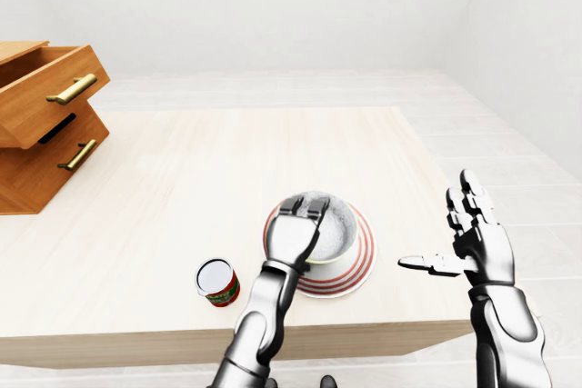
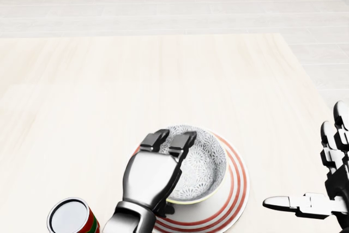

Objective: Put the bowl on the plate.

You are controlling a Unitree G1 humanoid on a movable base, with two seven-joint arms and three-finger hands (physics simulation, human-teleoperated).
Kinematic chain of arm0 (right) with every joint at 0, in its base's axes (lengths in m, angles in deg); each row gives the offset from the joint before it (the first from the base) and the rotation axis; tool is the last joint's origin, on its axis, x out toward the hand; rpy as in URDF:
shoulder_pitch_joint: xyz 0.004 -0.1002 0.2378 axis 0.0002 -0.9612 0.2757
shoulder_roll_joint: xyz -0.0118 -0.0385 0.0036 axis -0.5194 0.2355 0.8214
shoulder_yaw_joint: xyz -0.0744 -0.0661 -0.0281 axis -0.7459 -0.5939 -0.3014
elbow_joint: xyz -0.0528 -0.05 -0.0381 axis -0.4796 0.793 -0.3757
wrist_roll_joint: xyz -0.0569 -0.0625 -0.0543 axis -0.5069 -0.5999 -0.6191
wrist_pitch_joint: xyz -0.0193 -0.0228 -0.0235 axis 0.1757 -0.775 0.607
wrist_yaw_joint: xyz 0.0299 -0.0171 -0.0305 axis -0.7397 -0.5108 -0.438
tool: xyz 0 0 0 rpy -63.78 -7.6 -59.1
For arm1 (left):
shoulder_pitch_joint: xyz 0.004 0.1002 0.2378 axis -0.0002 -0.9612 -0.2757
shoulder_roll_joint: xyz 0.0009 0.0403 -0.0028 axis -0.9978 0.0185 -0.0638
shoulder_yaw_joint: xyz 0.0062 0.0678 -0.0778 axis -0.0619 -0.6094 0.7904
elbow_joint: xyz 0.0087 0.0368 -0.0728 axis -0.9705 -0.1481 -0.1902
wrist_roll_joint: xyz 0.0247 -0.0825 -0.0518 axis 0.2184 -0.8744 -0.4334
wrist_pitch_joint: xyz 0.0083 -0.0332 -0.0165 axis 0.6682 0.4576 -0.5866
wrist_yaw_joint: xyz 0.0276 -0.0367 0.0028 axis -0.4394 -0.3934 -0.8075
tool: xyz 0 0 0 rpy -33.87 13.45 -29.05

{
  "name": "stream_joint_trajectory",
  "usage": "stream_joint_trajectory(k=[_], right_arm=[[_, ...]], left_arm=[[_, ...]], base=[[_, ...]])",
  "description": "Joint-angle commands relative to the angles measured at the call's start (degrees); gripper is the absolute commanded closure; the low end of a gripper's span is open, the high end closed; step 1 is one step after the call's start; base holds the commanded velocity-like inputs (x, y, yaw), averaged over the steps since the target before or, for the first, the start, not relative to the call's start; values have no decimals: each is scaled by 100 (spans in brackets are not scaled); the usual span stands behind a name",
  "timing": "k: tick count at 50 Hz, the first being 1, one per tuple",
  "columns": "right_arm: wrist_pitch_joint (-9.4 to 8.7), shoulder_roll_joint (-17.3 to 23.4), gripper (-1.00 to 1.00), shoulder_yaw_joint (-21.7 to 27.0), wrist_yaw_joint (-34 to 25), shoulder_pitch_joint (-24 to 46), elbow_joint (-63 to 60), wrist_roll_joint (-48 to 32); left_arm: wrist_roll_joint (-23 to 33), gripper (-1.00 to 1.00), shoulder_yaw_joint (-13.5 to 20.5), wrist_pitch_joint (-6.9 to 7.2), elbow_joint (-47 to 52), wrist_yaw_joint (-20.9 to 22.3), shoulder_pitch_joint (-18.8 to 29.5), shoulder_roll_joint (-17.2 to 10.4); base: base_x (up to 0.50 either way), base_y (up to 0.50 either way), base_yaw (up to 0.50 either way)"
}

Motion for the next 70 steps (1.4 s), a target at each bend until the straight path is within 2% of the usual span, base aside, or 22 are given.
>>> stream_joint_trajectory(k=[1,5,7,8,50,61,70], right_arm=[[0,-10,-100,2,-6,-14,-32,-8],[0,-11,-100,14,-19,-23,-51,4],[0,-10,-100,27,-23,-24,-61,13],[0,-10,-100,33,-26,-26,-68,17],[0,-29,-100,58,-50,-30,-158,11],[0,-34,-100,47,-48,-16,-78,3],[0,-24,-100,66,-45,-32,-136,31]], left_arm=[[-7,-66,1,7,96,16,-31,-13],[1,-74,-4,15,141,40,-31,-14],[-4,-99,-5,22,159,53,-31,-7],[-1,-100,-7,22,150,50,-28,-8],[-60,-100,-129,142,1428,667,-378,-124],[-55,-100,-314,136,1931,737,-740,-240],[-127,-100,-318,161,2252,866,-821,-318]], base=[[0,0,0],[0,0,0],[0,0,0],[0,0,0],[0,0,0],[0,0,0],[0,0,0]])
